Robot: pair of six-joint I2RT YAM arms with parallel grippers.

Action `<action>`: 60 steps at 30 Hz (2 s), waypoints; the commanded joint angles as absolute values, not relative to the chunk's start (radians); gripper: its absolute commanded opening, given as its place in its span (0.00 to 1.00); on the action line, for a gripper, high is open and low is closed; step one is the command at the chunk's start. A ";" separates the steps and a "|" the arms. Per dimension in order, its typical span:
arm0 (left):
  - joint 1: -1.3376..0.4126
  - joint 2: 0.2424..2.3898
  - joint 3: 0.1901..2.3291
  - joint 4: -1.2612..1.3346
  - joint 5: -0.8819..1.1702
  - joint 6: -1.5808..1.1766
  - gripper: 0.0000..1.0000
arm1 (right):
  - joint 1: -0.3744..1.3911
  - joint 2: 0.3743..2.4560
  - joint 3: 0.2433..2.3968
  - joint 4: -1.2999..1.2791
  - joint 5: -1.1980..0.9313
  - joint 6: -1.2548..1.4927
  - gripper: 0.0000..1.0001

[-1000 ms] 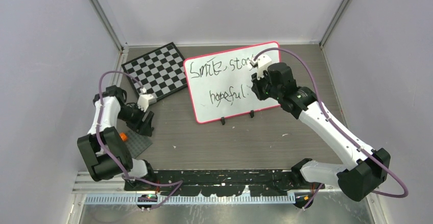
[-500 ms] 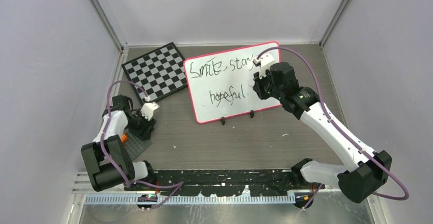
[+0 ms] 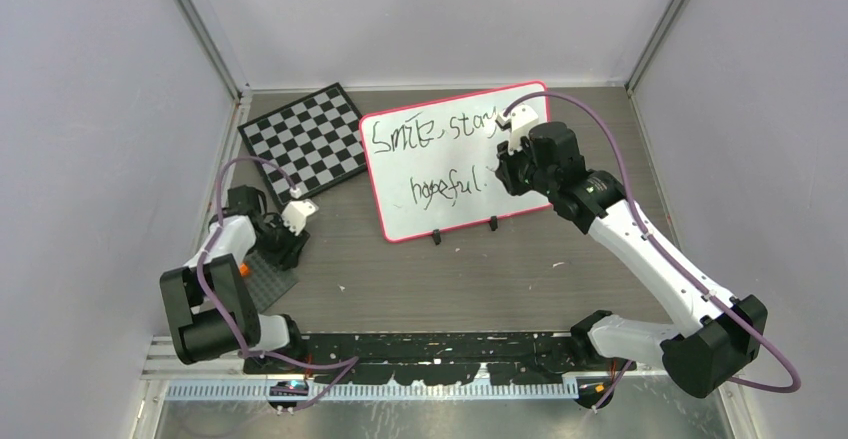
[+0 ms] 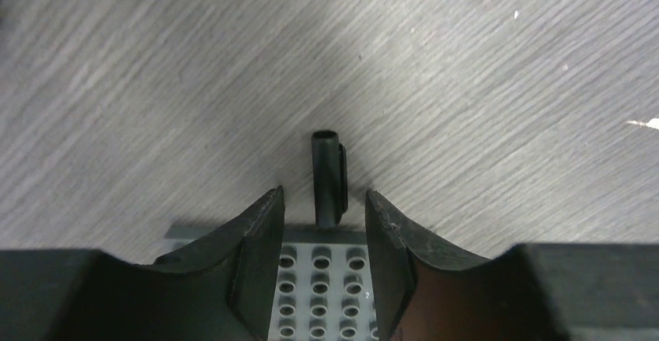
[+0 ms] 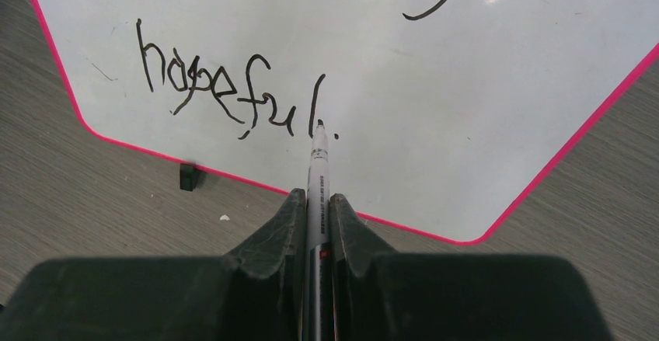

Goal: Write a sentence on the whiteboard
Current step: Write a sentence on the whiteboard, then close the whiteboard marker at the center of the board.

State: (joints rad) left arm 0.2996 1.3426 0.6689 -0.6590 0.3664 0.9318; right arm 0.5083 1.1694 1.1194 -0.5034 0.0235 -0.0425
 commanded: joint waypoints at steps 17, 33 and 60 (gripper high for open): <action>0.173 1.242 0.961 -1.040 0.618 0.954 0.01 | 0.497 1.205 1.266 -0.531 -0.322 0.040 0.00; -0.386 1.088 1.233 -0.720 0.628 0.660 0.00 | 0.491 1.367 1.480 -0.474 -0.865 0.307 0.00; -0.578 1.146 1.298 -0.611 0.551 0.659 0.00 | 0.486 1.356 1.473 -0.512 -0.876 0.294 0.00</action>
State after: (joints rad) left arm -0.5743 1.1740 1.3041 -0.6327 0.5499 0.6395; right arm 0.4950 1.3899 1.4441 -0.5098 -0.8917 0.2996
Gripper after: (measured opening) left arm 0.094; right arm 0.185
